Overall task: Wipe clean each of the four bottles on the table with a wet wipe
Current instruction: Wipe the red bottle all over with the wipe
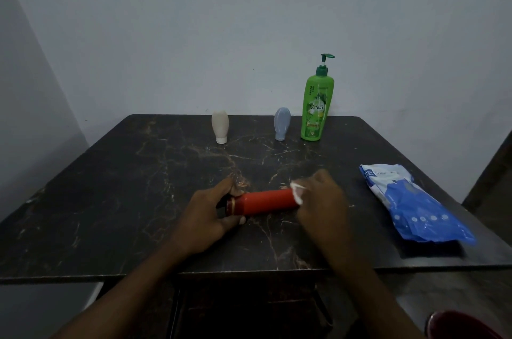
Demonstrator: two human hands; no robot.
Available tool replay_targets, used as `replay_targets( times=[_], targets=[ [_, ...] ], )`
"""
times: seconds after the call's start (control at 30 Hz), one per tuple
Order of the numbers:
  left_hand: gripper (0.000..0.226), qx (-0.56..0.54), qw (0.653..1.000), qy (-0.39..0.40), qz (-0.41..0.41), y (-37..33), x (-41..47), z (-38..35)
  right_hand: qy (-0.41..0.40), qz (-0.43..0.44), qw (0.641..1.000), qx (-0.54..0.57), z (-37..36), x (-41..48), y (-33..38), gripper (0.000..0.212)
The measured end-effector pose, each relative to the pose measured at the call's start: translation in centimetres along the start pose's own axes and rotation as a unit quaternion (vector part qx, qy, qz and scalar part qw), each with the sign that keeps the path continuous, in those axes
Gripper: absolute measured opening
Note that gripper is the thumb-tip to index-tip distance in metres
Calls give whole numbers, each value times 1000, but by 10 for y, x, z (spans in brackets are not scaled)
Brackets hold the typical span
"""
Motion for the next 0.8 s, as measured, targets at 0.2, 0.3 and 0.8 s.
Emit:
replay_targets(
  times=[0.2, 0.3, 0.8],
  targets=[
    [46, -12, 1000, -1, 18, 2, 1, 2, 35, -52, 998, -26, -12, 9, -45, 40],
    [46, -19, 999, -2, 26, 1, 0, 3, 21, -73, 997, -7, -13, 3, -29, 48],
    [46, -59, 996, -5, 67, 5, 0, 5, -14, 42, 999, 27, -10, 5, 36, 54]
  ],
)
Point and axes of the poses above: each hand's wrist, its own x-axis towards the middle knuckle, its own z-axis out of the back of the hand, y = z × x, the point moved 9 cm from there along x, towards the middle knuckle, and after that the axes turned 7 degrees about -x, right-handed, at the moved point
